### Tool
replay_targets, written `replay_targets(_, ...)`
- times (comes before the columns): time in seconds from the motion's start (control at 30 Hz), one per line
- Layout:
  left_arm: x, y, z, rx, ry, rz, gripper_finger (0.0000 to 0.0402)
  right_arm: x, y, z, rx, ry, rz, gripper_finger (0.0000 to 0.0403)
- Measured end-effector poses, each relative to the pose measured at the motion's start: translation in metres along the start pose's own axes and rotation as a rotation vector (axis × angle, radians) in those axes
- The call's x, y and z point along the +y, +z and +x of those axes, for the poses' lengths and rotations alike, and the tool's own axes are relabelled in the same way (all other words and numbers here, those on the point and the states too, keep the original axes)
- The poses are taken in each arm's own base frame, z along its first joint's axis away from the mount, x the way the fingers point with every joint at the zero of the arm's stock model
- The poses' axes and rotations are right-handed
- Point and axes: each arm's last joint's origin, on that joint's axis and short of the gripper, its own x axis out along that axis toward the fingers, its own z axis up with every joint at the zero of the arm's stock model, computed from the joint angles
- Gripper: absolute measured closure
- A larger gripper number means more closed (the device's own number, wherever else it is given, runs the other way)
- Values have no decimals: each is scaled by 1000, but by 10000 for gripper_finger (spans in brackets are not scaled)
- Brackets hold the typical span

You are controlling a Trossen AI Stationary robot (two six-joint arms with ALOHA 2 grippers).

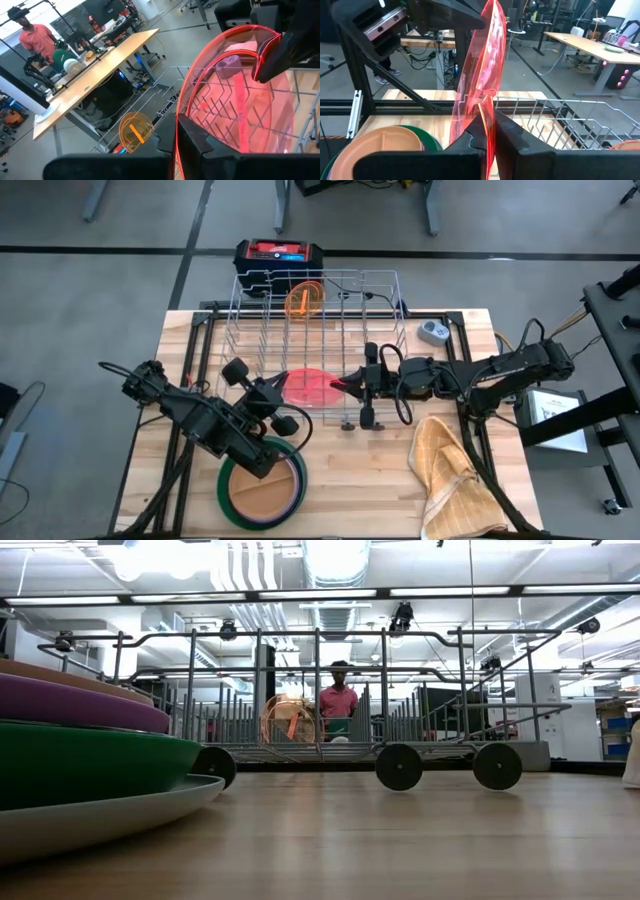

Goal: Sort dishes
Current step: Put the transparent pink plate into the dish rack

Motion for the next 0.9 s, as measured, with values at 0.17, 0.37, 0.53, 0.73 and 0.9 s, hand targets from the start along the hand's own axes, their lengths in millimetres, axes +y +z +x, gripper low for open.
replay_targets(0.17,0,1,0,-1,-1,-19,401,0,0,0,1,1,-8,386)
replay_targets(0.37,0,1,0,-2,-1,-9,401,0,0,0,3,6,0,322)
replay_targets(0.53,0,1,0,-1,-1,-8,401,0,-1,0,4,5,25,260)
replay_targets(0.73,0,1,0,-1,0,-6,401,0,-2,0,16,5,30,210)
replay_targets(0.9,1,0,0,1,2,2,401,-2,-5,-4,68,-38,14,187)
